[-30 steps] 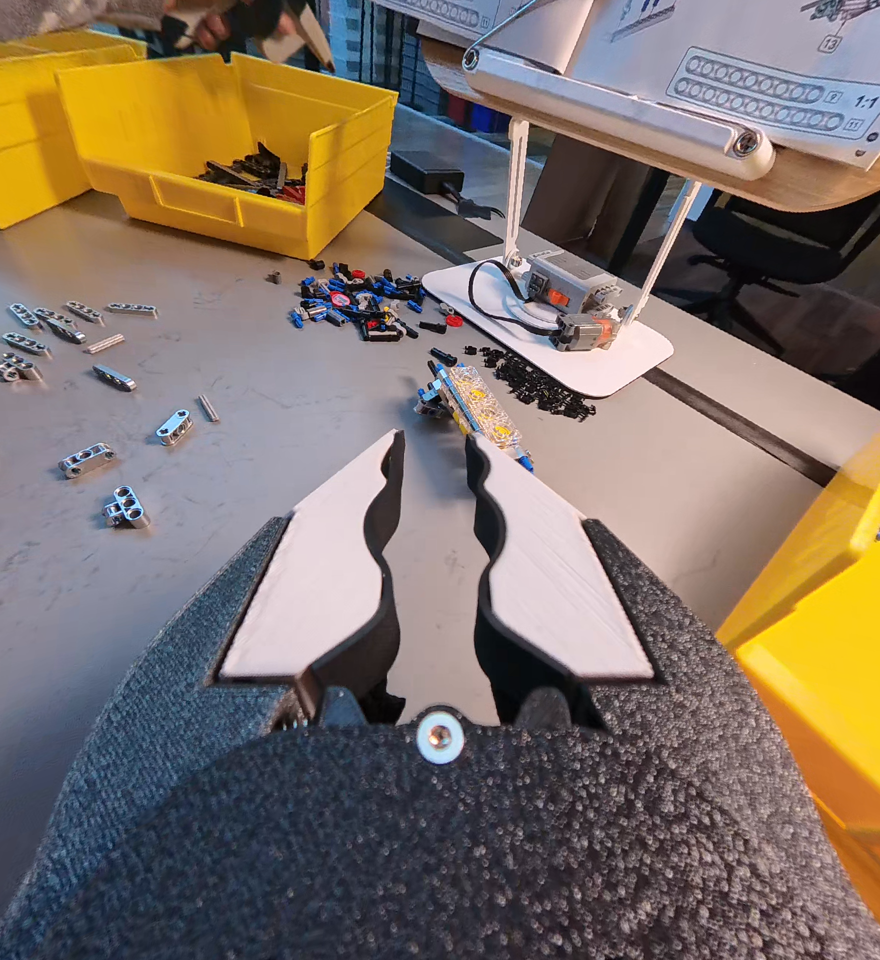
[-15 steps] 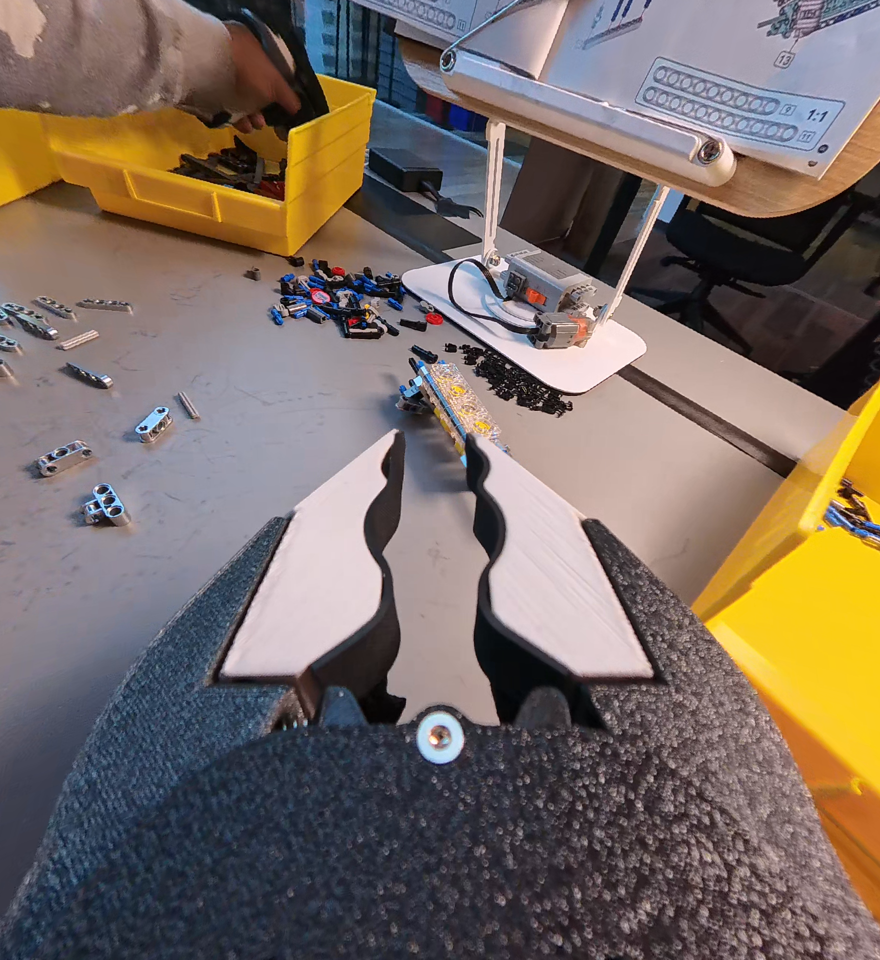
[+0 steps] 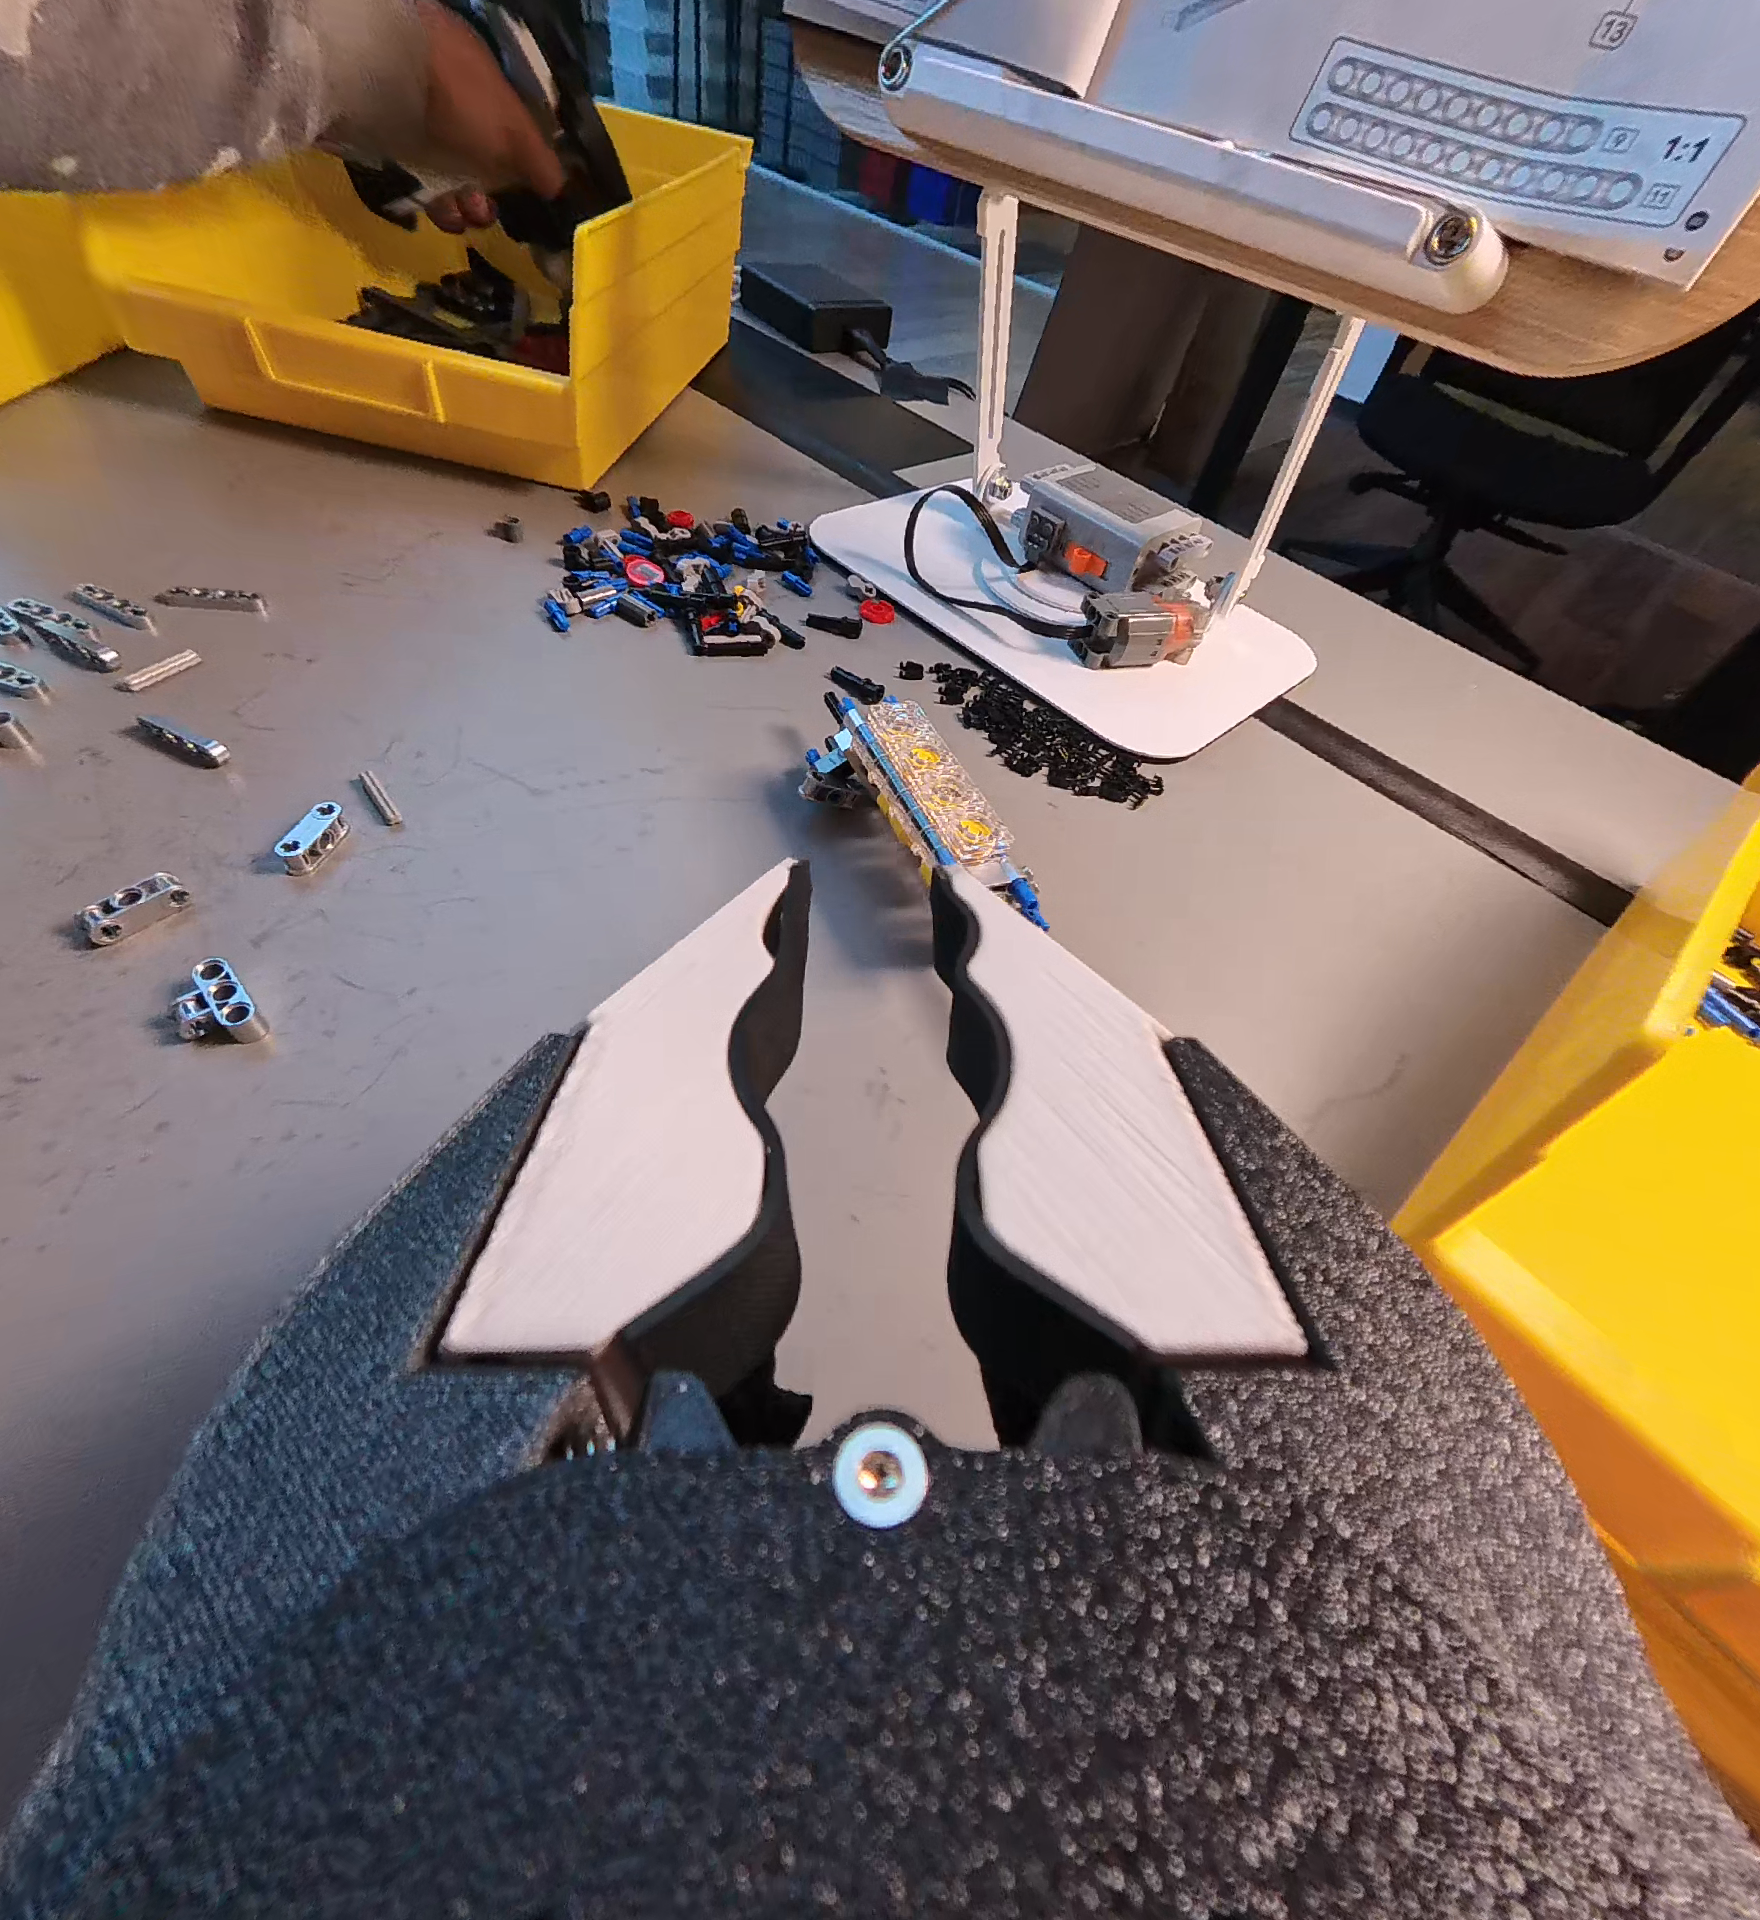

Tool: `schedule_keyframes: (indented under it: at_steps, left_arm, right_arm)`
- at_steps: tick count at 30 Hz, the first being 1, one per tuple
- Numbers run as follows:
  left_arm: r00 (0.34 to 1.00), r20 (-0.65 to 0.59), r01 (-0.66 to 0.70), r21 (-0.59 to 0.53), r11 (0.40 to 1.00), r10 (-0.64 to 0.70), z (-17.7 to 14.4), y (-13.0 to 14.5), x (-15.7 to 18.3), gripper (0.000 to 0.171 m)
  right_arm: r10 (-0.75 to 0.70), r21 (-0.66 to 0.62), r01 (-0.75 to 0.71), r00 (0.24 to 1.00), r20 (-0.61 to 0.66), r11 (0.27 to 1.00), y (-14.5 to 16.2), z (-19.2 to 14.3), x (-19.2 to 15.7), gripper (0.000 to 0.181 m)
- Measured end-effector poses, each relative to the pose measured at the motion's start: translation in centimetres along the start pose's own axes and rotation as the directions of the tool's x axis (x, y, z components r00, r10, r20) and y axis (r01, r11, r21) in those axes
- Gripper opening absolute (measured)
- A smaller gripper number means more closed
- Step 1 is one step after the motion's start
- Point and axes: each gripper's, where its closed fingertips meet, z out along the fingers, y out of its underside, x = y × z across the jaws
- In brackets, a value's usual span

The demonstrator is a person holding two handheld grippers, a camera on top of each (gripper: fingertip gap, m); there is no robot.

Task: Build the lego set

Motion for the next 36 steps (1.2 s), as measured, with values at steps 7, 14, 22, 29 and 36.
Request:
schedule_keyframes:
  at_steps: [7, 14, 22, 29, 36]
  left_arm:
    - [0.993, 0.027, -0.114, -0.040, 0.993, 0.115, -1.6, 0.2, 0.0, 0.002]
    - [0.977, 0.021, -0.208, -0.156, 0.966, 0.214, -1.6, 2.0, 0.2, 0.000]
    - [0.965, 0.037, -0.252, -0.160, 0.954, 0.261, -1.1, 1.7, -0.4, 0.010]
    - [0.944, -0.016, -0.326, -0.182, 0.928, 0.329, -0.9, 1.8, 0.1, 0.004]
    - [0.915, -0.028, -0.395, -0.255, 0.883, 0.402, -2.3, 2.9, -0.4, 0.002]
  right_arm:
    - [-0.006, -0.008, 0.006, 1.000, 0.005, 1.000, 0.1, 0.1, -0.2, 0.021]
    - [-0.019, -0.020, 0.019, 1.000, 0.012, 1.000, 0.3, 0.2, -0.4, 0.021]
    - [-0.042, -0.036, 0.043, 0.999, 0.027, 0.998, 0.5, 0.4, -0.9, 0.021]
    - [-0.059, -0.053, 0.062, 0.997, 0.045, 0.997, 0.8, 0.6, -1.3, 0.021]
    - [-0.068, -0.067, 0.071, 0.997, 0.046, 0.995, 1.1, 0.6, -1.3, 0.021]
